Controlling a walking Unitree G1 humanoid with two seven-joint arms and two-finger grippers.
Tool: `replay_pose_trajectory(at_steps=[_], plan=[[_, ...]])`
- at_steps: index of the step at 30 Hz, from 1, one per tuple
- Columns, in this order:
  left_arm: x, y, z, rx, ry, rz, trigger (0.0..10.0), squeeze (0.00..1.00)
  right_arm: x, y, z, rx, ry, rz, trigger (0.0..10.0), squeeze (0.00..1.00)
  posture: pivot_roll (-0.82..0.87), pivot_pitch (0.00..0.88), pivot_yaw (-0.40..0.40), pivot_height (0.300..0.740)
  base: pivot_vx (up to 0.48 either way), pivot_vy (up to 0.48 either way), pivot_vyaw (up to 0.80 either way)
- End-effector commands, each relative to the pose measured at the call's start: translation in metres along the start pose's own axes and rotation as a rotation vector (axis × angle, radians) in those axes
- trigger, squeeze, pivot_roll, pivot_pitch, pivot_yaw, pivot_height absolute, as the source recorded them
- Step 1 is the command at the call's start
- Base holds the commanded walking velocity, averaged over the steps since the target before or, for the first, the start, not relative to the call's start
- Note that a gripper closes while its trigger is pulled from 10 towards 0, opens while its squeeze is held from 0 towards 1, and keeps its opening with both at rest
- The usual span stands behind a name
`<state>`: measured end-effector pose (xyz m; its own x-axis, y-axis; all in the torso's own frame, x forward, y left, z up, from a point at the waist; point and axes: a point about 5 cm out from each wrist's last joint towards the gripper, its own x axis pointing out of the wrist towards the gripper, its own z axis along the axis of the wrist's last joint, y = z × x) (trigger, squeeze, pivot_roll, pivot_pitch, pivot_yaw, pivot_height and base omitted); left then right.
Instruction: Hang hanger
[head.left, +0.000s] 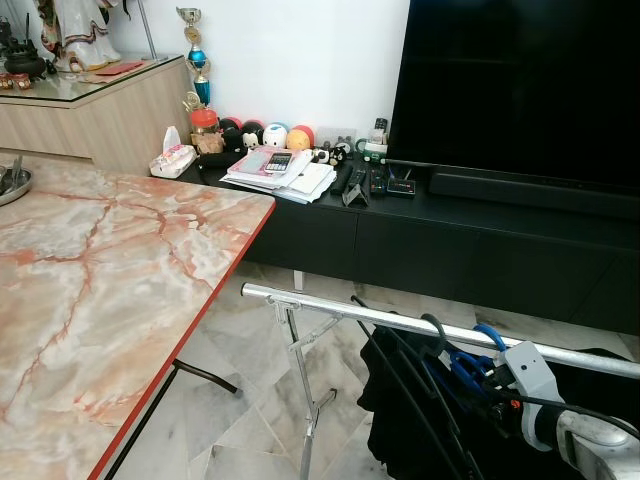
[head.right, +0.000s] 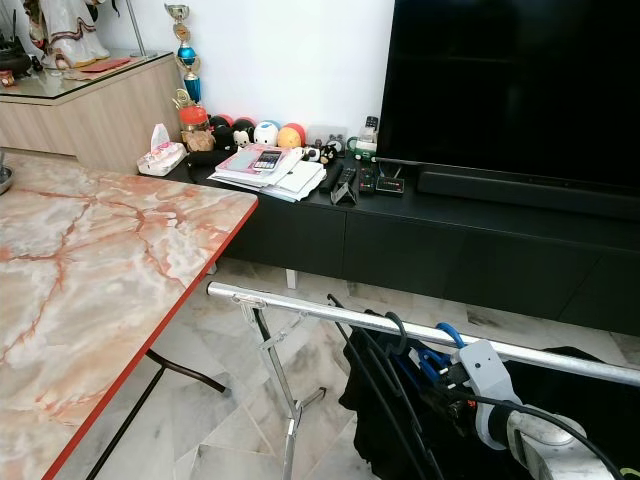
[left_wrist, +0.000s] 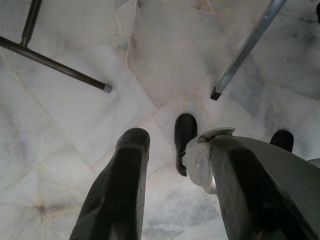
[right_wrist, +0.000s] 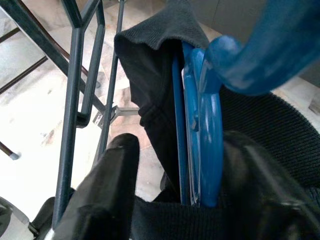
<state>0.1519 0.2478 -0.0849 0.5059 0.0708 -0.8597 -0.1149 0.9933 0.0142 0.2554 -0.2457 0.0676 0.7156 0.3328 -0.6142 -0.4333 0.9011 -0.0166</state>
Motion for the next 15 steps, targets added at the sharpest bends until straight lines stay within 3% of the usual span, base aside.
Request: replay_pose_trajectory(at_steps=[1,8,15], plan=[[0.0,0.001,-0.002,0.029,0.013,-0.003,10.0,0.0,0.0,-0.001,0.001,-0.012,0.002,-0.002,0.0,0.0,-0.01,0.0,-0.017,0.74,0.0,0.0,0.0],[0.0,0.001,-0.001,0.034,0.011,0.0,10.0,0.0,0.003,-0.002,0.002,-0.011,-0.017,-0.022,0.0,0.0,0.0,0.0,-0.013,0.74,0.0,0.0,0.0],[0.0,0.001,0.003,0.047,0.003,0.0,10.0,0.0,0.009,-0.001,0.013,0.037,-0.103,-0.038,0.0,0.0,0.0,0.0,-0.005,0.74,0.0,0.0,0.0]])
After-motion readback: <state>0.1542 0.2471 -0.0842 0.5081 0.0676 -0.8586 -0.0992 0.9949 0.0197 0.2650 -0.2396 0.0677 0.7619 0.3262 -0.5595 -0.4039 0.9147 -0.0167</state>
